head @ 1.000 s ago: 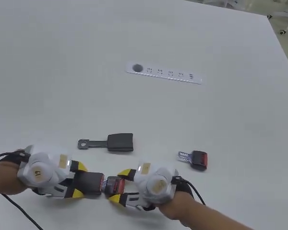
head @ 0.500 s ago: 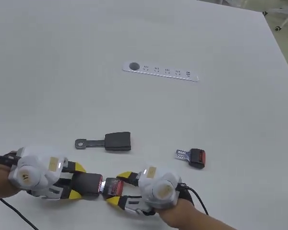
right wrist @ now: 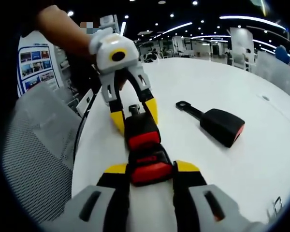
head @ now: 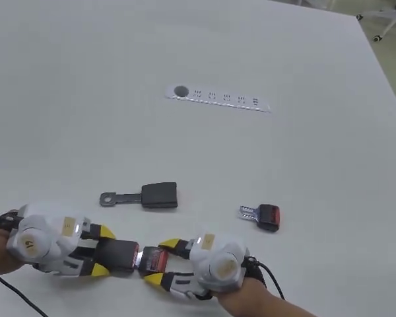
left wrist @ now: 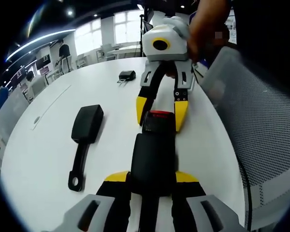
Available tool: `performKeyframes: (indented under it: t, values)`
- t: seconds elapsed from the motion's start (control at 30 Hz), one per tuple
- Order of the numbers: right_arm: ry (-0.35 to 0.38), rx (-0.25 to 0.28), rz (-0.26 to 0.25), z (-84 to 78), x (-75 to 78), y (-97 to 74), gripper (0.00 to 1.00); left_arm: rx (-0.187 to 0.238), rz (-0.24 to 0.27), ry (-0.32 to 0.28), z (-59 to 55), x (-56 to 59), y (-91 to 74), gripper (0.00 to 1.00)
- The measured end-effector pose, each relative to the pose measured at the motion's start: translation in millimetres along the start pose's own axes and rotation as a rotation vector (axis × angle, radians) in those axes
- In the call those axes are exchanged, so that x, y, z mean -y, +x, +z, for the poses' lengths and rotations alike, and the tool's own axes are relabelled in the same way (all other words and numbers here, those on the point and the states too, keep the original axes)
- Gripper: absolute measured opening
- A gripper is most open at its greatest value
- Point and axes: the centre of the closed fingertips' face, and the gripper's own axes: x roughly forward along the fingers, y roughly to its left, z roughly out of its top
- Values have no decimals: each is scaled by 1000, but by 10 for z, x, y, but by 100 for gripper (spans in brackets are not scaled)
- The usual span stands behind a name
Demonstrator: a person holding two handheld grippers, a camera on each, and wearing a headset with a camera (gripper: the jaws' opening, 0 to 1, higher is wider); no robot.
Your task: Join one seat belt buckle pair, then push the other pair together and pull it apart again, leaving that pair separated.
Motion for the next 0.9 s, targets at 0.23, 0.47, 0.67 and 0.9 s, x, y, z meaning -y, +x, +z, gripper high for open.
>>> performKeyframes:
  t: [0.23, 0.47, 0.67, 0.9]
  values:
    - [-10, -1, 7, 1, -6, -2, 34, -6, -5, 8, -2, 2, 0, 33]
    - [-18, 0, 7, 14, -15, 3, 35, -24, -7, 9, 8, -2, 7, 34]
    - [-59, -39, -18, 15, -20, -3, 38, -105, -17, 45, -28, -22, 35, 35]
    - [51, 26, -80, 175, 22, -164, 84, -49, 104, -84, 114, -64, -60, 48]
